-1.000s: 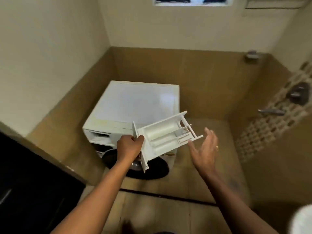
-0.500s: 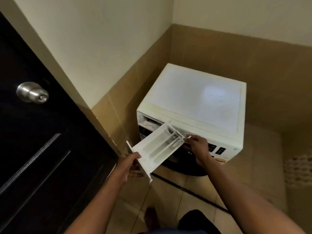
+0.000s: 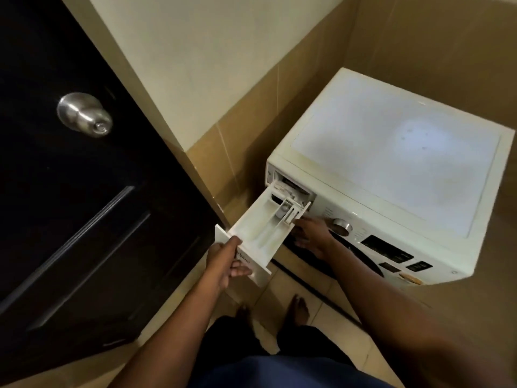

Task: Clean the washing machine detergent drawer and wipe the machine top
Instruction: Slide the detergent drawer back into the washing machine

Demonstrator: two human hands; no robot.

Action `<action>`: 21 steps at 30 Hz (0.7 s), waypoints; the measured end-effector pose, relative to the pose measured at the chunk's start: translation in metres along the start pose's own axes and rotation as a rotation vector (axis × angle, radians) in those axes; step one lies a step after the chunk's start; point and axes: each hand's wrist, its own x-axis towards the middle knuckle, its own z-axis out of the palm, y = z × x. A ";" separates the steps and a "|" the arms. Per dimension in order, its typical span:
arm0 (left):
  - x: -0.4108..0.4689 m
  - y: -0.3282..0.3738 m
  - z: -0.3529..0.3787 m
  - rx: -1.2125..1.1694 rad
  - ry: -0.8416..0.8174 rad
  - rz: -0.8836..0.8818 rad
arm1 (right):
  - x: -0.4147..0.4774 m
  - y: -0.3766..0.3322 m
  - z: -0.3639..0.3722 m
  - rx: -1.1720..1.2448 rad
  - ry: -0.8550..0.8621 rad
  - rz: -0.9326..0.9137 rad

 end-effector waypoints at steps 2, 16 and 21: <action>0.007 0.002 0.000 -0.008 -0.012 -0.017 | -0.007 0.002 0.011 -0.043 -0.017 0.074; 0.082 0.015 -0.030 0.085 -0.246 -0.056 | -0.026 0.014 0.084 0.143 0.088 0.035; 0.098 0.024 -0.035 0.132 -0.303 -0.068 | -0.022 0.021 0.098 0.182 0.184 0.003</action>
